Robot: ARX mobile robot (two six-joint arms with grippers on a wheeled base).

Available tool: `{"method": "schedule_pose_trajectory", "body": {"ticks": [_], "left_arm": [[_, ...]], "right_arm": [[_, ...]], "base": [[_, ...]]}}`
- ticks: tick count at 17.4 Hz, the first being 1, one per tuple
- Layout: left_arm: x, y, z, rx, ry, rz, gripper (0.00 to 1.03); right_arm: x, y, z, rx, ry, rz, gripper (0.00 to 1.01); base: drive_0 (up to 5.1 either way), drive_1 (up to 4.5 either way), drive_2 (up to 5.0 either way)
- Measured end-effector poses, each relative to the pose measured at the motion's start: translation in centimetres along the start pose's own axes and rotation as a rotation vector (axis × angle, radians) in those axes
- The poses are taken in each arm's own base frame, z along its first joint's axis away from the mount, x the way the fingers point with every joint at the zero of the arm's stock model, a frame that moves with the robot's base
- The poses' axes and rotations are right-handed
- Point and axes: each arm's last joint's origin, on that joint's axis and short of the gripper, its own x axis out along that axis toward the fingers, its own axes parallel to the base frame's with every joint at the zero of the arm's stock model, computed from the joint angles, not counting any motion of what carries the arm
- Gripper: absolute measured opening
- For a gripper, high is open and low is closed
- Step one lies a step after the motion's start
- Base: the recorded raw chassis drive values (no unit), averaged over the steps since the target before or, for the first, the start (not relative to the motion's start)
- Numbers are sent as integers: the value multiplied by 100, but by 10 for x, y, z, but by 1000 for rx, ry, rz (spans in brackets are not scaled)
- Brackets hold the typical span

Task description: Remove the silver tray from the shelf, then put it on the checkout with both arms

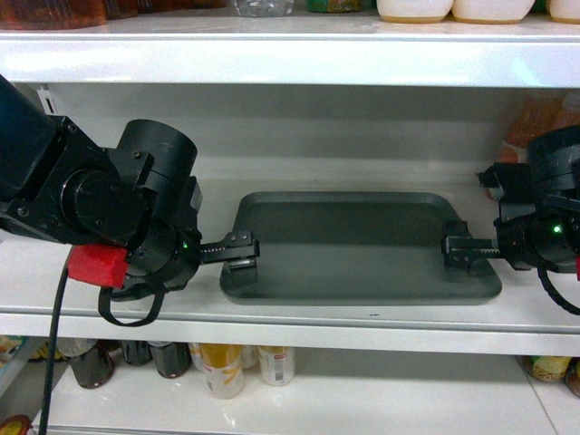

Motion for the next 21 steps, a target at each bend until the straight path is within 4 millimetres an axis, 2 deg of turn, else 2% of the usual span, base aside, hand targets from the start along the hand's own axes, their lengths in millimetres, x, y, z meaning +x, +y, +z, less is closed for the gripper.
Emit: {"method": "schedule_pose_trajectory", "body": {"ticks": [5, 7, 10, 11, 12, 13, 14, 18, 21], "left_arm": [[7, -3, 10, -4, 23, 23, 98], [7, -4, 12, 2, 42, 20, 98], [9, -3, 10, 26, 66, 33, 70], [9, -3, 9, 26, 71, 32, 65], [9, -7, 6, 33, 77, 23, 42], [8, -10, -1, 12, 80, -7, 5], [6, -8, -2, -14, 81, -10, 2], [-2, -5, -11, -35, 61, -1, 2], [-20, 0, -30, -36, 42, 3, 2]], "right_arm": [[12, 1, 12, -38, 20, -21, 98], [13, 3, 14, -53, 41, -6, 85], [13, 8, 17, -80, 86, 12, 57], [13, 11, 16, -85, 90, 19, 51], [13, 16, 15, -106, 99, 10, 27], [12, 13, 12, -103, 98, 27, 4], [9, 13, 9, -94, 99, 29, 4], [-2, 12, -2, -55, 86, 48, 4], [-23, 10, -21, 1, 66, 69, 4]], "base": [[0, 0, 0], [0, 0, 0], [0, 0, 0], [0, 0, 0], [0, 0, 0], [0, 0, 0], [0, 0, 0], [0, 0, 0], [0, 0, 0]]}}
